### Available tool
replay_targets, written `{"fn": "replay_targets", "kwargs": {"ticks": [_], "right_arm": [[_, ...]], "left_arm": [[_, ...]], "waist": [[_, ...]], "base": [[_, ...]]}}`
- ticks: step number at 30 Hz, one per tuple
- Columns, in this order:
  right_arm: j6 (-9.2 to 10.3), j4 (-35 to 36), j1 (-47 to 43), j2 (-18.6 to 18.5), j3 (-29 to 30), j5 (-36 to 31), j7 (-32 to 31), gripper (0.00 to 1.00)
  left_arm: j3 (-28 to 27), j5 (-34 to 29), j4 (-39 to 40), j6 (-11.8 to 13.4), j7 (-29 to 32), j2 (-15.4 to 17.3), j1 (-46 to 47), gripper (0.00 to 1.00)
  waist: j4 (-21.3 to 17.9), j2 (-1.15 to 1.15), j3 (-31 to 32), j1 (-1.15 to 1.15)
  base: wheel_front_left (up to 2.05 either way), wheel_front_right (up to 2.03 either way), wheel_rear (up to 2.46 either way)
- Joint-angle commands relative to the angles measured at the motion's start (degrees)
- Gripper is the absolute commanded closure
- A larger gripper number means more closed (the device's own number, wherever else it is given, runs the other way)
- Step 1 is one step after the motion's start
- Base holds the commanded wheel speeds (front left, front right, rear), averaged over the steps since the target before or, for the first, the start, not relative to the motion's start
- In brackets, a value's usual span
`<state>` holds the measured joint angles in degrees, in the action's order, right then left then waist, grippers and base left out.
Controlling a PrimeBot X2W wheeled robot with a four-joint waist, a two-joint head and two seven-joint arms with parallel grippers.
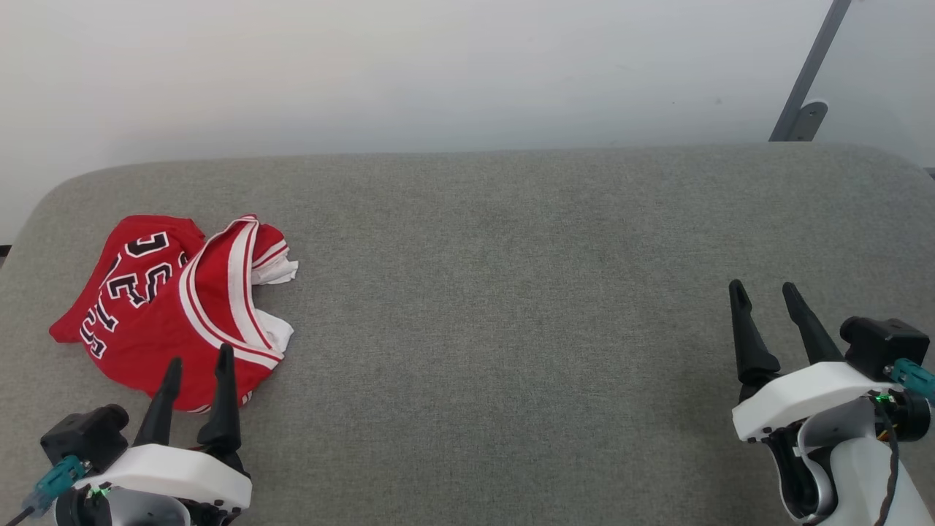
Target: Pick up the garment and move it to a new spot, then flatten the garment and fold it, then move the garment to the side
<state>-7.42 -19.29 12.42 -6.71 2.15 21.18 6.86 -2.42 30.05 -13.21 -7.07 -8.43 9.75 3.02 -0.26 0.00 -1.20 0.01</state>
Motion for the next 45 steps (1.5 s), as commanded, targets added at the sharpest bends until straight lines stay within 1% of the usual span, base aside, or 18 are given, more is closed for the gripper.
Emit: {"fn": "replay_targets", "kwargs": {"ticks": [1,17,23,28,29,35,39,45], "right_arm": [[-0.09,0.23,1.44,0.04,0.22,-2.06,0.69,0.0],[-0.1,0.24,0.9,1.38,3.37,-9.62,3.64,0.0],[-0.07,-0.01,1.21,1.8,3.94,-11.2,4.55,0.0],[-0.07,-0.64,1.25,1.83,2.47,-12.87,5.22,0.0],[-0.07,-0.64,1.25,1.83,2.47,-12.87,5.22,0.0],[-0.07,-2.6,2.14,2.07,-1.79,-14.41,6.01,0.0],[-0.07,-4.24,2.75,2.42,-5.18,-14.74,6.59,0.0],[-0.07,-6.39,3.28,2.89,-8.36,-14.63,7.46,0.0]], "left_arm": [[0.13,-2.02,0.47,-0.11,-0.59,0.69,-0.11,0.0],[0.75,-8.24,-0.38,-0.43,-2.81,1.32,0.25,0.0],[0.82,-10.45,-1.82,-0.47,-3.55,0.91,1.28,0.0],[-0.24,-12.04,-2.52,-0.48,-4.15,0.15,0.98,0.0],[-0.24,-12.04,-2.52,-0.48,-4.15,0.15,0.98,0.0],[-1.55,-14.47,-3.66,-0.43,-4.86,-0.71,0.24,0.0],[-3.6,-15.97,-3.41,-0.25,-5.34,-1.64,-1.42,0.0],[-6.25,-18.56,-1.85,-0.08,-5.9,-3.05,-4.88,0.0]], "waist": [[0.03,0.0,-0.1,0.0],[0.55,0.0,-0.68,0.0],[2.45,0.0,-0.74,-0.01],[6.43,0.0,-0.76,-0.01],[6.43,0.0,-0.76,-0.01],[12.97,0.0,-0.76,-0.01],[17.36,0.0,-0.22,-0.01],[23.86,0.0,0.95,-0.01]], "base": [[0.0,0.0,0.0],[0.0,0.0,0.0],[0.0,0.0,0.0],[0.0,0.0,0.0],[0.0,0.0,0.0],[0.0,0.0,0.0],[0.0,0.0,0.0],[0.0,0.0,0.0]]}}
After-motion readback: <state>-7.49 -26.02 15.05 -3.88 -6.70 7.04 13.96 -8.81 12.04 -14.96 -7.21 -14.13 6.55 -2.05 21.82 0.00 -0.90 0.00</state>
